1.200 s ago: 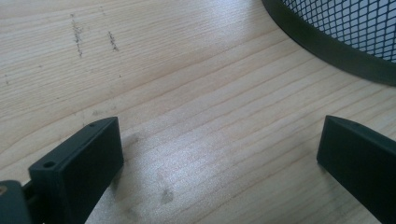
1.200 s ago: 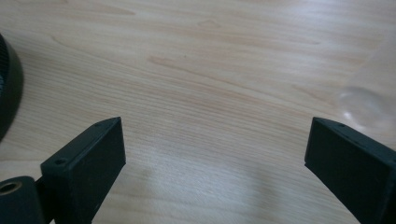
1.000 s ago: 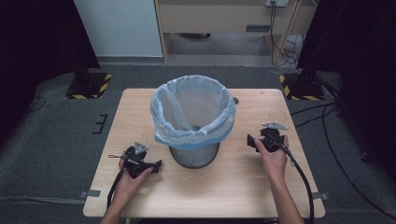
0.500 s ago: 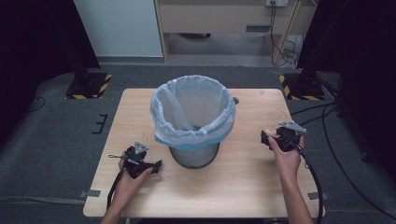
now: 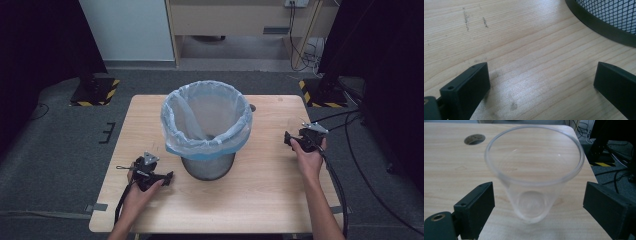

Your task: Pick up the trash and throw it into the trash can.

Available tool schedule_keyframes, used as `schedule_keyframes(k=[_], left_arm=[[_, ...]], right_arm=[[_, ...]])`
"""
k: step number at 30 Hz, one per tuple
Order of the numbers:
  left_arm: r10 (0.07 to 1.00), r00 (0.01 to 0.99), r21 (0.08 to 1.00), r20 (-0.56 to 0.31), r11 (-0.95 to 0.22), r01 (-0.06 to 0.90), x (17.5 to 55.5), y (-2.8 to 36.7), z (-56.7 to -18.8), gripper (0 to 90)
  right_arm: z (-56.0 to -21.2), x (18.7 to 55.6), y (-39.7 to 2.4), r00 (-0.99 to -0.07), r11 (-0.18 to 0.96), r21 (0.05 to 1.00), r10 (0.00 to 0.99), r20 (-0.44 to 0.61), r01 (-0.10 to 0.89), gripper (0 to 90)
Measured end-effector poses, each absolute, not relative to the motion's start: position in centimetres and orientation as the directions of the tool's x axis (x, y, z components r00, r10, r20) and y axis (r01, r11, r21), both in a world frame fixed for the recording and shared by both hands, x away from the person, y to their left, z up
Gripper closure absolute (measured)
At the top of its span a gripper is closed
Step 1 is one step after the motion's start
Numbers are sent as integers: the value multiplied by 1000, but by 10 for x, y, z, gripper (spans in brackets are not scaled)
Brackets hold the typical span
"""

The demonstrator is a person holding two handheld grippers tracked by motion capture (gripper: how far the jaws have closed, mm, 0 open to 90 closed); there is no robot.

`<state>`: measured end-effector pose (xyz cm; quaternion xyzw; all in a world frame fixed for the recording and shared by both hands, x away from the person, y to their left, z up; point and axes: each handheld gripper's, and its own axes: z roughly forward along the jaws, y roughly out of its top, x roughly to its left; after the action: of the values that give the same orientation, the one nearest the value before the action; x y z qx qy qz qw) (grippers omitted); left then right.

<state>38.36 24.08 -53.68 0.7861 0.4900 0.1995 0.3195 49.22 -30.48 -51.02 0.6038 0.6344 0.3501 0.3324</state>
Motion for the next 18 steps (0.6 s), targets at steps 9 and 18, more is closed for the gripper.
schedule_keyframes(k=[9,18], left_arm=[[899,439,697,3,-316,643,383,241,-537,0],[899,437,698,3,-315,643,383,241,-537,0]], right_arm=[[-511,504,-298,-127,47,868,992,18,495,93],[-512,511,-304,-125,96,874,991,-40,477,305]])
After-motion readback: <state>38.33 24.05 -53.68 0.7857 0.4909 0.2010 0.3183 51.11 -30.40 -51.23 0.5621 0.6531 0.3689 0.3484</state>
